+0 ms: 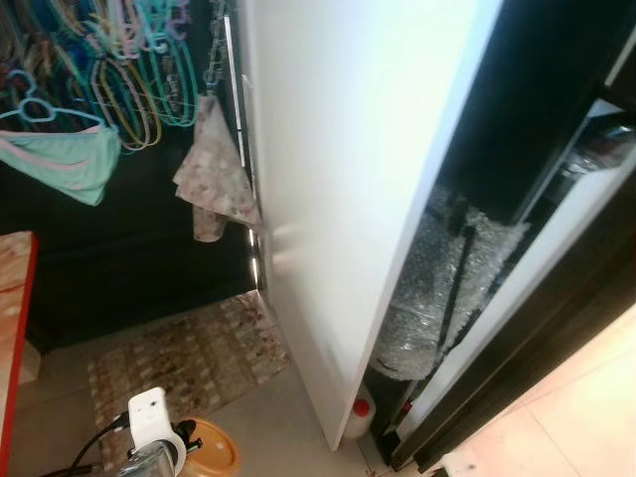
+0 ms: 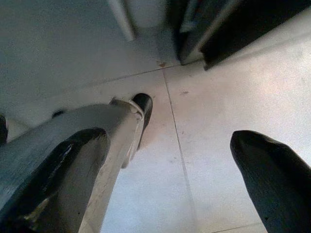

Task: Restocking fridge

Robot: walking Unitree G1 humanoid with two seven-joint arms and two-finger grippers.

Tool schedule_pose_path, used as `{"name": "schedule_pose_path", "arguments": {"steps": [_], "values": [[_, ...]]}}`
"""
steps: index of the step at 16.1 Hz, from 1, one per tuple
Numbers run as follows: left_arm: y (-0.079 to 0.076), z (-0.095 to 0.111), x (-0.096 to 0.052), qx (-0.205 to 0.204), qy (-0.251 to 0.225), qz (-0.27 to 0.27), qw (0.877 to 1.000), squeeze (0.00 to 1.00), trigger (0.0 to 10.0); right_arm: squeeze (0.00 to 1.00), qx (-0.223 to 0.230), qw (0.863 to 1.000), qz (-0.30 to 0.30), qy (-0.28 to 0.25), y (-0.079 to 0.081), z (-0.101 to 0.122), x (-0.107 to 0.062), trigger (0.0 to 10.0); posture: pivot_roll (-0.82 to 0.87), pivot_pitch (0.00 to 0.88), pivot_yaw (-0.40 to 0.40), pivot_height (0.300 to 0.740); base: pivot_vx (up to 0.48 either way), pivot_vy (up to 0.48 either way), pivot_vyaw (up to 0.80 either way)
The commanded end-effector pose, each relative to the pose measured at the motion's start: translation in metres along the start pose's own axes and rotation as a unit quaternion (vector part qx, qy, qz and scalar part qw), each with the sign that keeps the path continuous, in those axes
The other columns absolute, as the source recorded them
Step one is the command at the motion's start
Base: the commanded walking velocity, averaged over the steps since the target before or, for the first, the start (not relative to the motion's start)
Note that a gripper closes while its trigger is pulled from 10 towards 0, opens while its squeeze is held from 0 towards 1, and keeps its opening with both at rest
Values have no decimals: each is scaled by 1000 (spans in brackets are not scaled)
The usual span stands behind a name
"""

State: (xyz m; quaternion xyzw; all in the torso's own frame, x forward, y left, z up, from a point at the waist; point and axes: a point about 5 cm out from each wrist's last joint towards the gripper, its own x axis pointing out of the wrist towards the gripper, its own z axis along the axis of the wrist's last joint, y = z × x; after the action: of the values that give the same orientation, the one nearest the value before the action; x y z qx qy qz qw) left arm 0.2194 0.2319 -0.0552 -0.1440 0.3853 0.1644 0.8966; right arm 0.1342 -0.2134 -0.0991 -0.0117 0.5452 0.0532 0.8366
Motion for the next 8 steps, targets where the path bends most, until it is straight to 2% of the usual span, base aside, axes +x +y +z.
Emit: {"name": "schedule_pose_path", "arguments": {"steps": [1,3,8], "values": [[-4,1,1,-13,-5,-10,1000,0,10000,0,44,999,-13,2,0,-6,0,10000,-11,0,25,740,0,0,0],[-2,-3,0,-22,-1,-9,1000,0,10000,0,97,995,-26,1,3,-11,0,10000,-19,0,37,740,0,0,-622],[4,-13,-2,-40,0,7,999,0,10000,0,93,995,-24,6,6,-15,0,10000,-35,0,51,740,0,0,-736]]}}
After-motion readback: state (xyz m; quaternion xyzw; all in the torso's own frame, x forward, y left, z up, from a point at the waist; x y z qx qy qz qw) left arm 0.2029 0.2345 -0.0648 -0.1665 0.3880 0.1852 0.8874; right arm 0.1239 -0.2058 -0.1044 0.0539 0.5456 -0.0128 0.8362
